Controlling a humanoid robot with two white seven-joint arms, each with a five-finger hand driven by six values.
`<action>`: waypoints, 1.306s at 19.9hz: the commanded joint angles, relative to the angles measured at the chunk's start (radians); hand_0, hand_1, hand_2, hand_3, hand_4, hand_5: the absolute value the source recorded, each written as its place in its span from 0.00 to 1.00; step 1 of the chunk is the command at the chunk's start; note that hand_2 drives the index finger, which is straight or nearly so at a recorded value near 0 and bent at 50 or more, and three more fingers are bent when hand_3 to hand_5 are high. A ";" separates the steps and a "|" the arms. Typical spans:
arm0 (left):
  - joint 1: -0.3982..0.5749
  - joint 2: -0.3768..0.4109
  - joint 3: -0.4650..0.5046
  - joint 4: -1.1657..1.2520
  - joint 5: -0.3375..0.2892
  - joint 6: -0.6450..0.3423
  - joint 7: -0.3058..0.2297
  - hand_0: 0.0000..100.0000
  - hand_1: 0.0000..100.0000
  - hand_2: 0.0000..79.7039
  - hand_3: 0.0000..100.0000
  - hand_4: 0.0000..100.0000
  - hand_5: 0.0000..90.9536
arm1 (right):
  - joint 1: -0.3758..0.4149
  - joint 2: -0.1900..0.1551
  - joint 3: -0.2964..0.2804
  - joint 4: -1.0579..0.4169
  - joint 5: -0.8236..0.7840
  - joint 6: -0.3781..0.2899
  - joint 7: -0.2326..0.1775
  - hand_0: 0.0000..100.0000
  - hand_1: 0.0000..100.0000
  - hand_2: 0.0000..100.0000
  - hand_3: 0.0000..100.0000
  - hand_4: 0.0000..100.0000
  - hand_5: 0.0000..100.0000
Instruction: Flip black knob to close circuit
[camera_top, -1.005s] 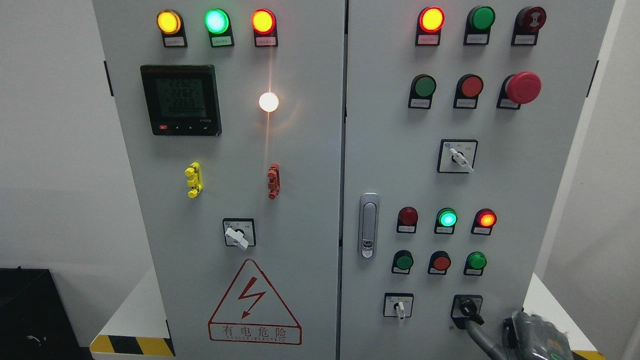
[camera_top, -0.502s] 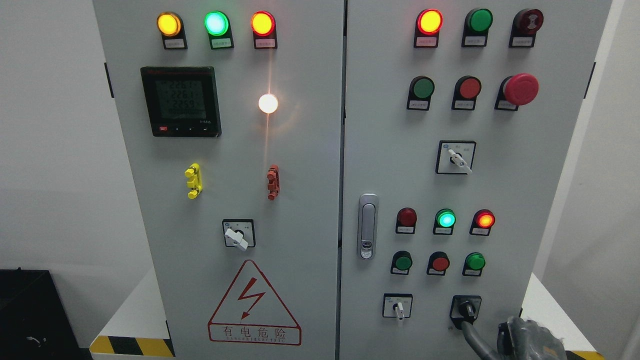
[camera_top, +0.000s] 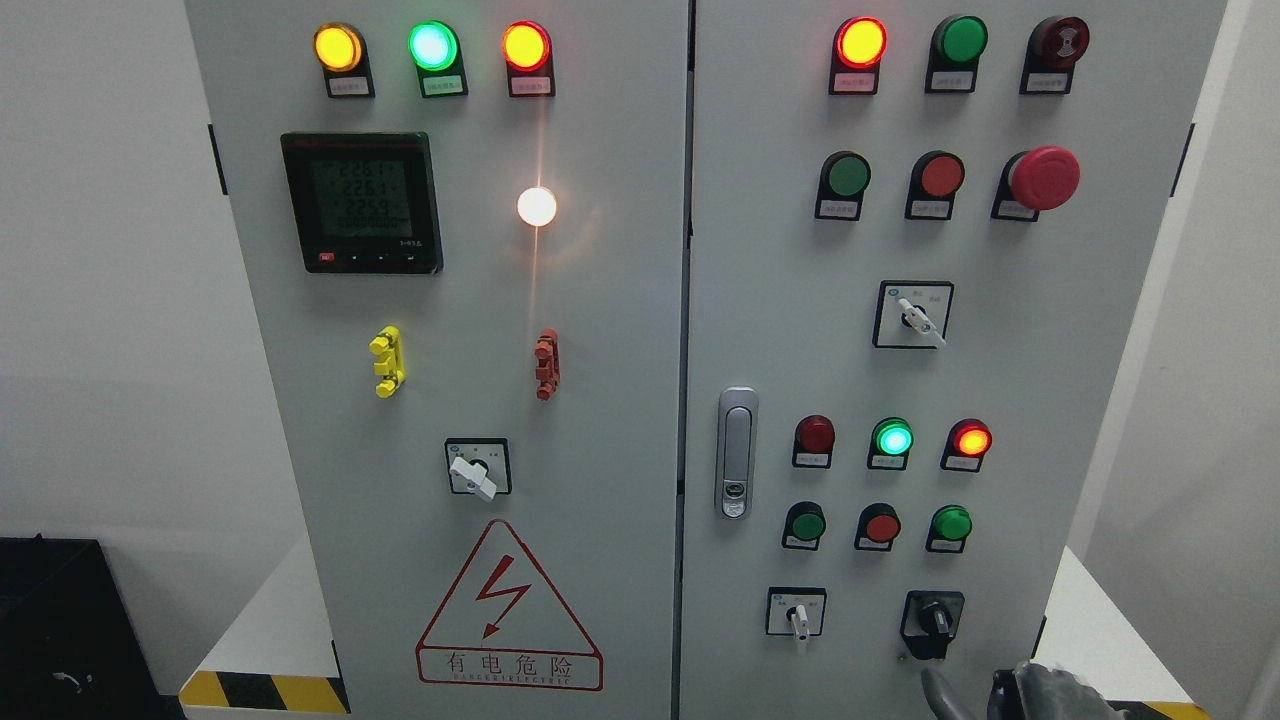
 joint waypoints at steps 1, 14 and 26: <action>0.000 0.000 0.000 0.000 0.000 0.000 0.001 0.12 0.56 0.00 0.00 0.00 0.00 | 0.096 0.000 0.133 -0.126 -0.285 -0.015 -0.010 0.00 0.01 0.64 0.90 0.78 0.72; 0.000 0.000 0.000 0.000 0.000 0.000 0.001 0.12 0.56 0.00 0.00 0.00 0.00 | 0.364 -0.017 0.095 -0.265 -0.976 -0.085 -0.102 0.00 0.02 0.09 0.23 0.23 0.20; 0.000 0.000 0.000 0.000 0.000 0.000 0.001 0.12 0.56 0.00 0.00 0.00 0.00 | 0.490 -0.027 0.098 -0.262 -1.320 -0.204 -0.090 0.00 0.00 0.00 0.00 0.00 0.00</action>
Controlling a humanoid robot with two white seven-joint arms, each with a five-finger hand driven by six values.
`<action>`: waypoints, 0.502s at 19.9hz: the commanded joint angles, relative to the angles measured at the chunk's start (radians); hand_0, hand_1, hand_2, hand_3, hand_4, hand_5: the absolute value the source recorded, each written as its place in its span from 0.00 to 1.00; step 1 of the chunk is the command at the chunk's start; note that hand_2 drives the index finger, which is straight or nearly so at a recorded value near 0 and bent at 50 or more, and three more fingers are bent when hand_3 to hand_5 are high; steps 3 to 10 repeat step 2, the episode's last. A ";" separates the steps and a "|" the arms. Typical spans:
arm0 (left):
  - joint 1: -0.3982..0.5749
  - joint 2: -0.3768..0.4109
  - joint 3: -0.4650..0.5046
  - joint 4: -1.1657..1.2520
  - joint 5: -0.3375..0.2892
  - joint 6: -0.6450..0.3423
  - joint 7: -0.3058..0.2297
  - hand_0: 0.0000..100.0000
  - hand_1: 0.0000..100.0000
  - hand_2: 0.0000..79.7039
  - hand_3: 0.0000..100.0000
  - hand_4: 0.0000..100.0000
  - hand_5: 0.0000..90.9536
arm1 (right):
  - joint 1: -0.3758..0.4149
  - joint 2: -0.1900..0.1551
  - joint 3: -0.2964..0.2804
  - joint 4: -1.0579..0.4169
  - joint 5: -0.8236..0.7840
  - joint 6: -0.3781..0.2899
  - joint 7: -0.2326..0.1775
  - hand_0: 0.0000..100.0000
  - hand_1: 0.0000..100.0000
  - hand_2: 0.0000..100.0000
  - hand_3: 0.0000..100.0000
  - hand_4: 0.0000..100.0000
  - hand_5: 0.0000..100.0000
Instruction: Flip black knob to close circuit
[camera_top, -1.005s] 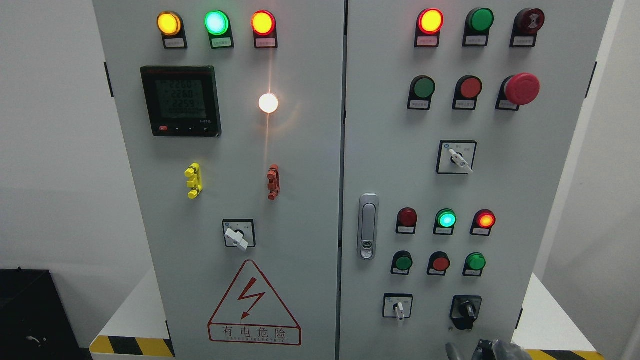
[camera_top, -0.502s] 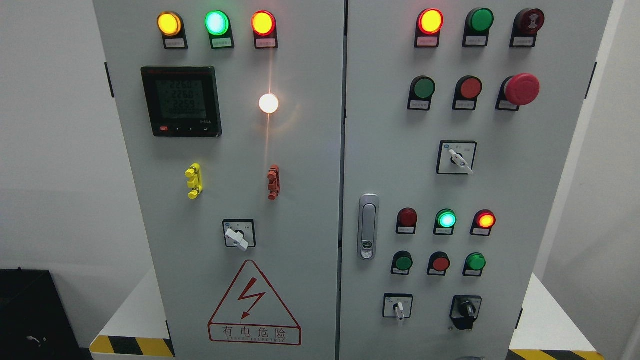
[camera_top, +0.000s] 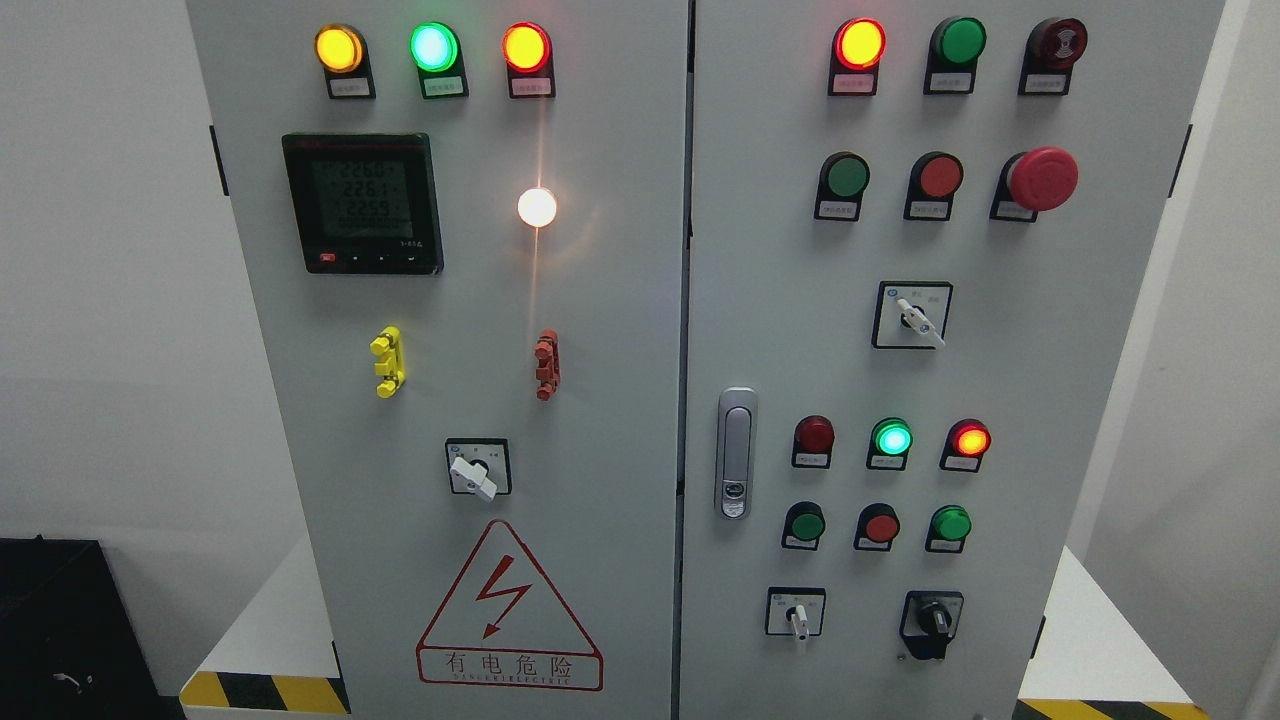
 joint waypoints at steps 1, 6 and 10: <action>0.000 0.000 0.000 0.000 0.000 0.000 0.001 0.12 0.56 0.00 0.00 0.00 0.00 | 0.057 -0.009 0.007 -0.036 -0.124 -0.005 0.012 0.00 0.00 0.00 0.00 0.00 0.00; 0.000 0.000 0.000 0.000 0.000 0.000 0.001 0.12 0.56 0.00 0.00 0.00 0.00 | 0.057 -0.009 0.009 -0.036 -0.124 -0.005 0.013 0.00 0.00 0.00 0.00 0.00 0.00; 0.000 0.000 0.000 0.000 0.000 0.000 0.001 0.12 0.56 0.00 0.00 0.00 0.00 | 0.057 -0.009 0.009 -0.036 -0.124 -0.005 0.013 0.00 0.00 0.00 0.00 0.00 0.00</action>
